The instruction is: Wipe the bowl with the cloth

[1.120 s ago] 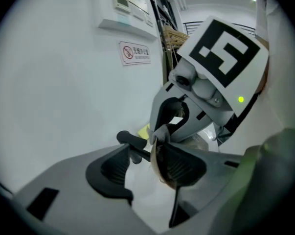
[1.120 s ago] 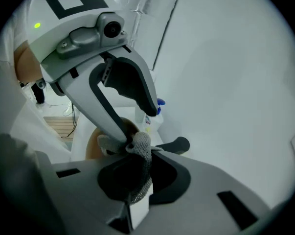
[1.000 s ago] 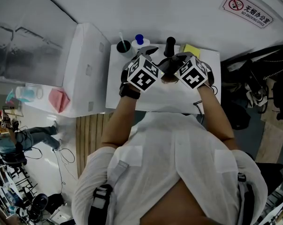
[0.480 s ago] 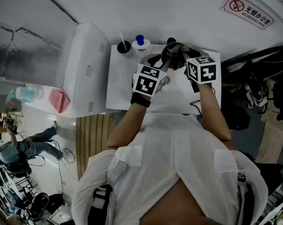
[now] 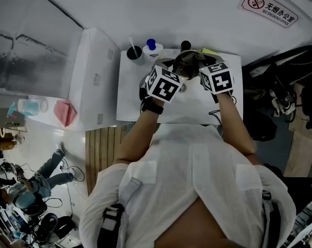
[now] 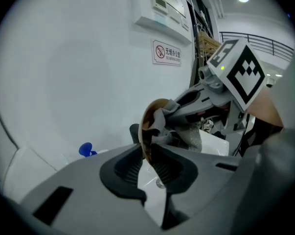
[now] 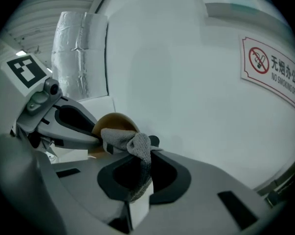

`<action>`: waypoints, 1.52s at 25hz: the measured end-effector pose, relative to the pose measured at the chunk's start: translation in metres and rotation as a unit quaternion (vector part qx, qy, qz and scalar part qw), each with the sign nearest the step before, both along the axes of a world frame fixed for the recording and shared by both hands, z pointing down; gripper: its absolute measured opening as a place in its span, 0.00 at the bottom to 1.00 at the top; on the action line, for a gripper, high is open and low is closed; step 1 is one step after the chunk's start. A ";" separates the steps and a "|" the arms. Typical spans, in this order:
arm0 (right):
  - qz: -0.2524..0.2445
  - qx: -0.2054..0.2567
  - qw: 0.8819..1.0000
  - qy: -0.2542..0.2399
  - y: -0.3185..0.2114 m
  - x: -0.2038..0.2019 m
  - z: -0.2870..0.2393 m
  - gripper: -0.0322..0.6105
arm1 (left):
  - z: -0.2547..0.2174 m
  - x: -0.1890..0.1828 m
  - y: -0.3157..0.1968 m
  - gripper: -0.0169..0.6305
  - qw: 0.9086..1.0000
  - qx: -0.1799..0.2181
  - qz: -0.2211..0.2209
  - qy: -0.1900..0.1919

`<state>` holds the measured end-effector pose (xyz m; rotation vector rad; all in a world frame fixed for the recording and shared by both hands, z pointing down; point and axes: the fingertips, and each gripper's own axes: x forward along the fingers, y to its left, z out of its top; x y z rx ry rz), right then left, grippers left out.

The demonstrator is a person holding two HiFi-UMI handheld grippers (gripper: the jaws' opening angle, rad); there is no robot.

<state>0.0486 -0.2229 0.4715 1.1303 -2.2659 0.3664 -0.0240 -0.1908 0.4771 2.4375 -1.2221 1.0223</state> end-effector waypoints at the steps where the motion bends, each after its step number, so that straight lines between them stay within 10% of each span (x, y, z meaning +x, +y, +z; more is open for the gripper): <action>1: -0.006 0.003 1.000 0.009 0.001 -0.001 0.000 0.12 | 0.000 0.000 0.001 0.13 1.000 -0.002 0.008 -0.013; 10: -0.066 0.040 0.992 0.100 0.008 -0.013 -0.005 0.12 | 0.000 -0.004 0.006 0.13 0.992 -0.021 0.073 -0.099; 22: -0.187 0.099 0.953 0.217 0.022 -0.039 -0.002 0.12 | -0.002 0.003 0.007 0.09 0.972 -0.007 0.148 -0.182; 31: -0.045 0.027 0.998 0.018 -0.004 -0.016 -0.010 0.12 | -0.036 -0.013 -0.020 0.30 0.997 0.076 -0.002 0.010; 38: 0.072 -0.002 0.988 -0.135 -0.020 0.000 -0.013 0.12 | -0.015 -0.003 -0.009 0.29 0.991 0.021 -0.061 0.120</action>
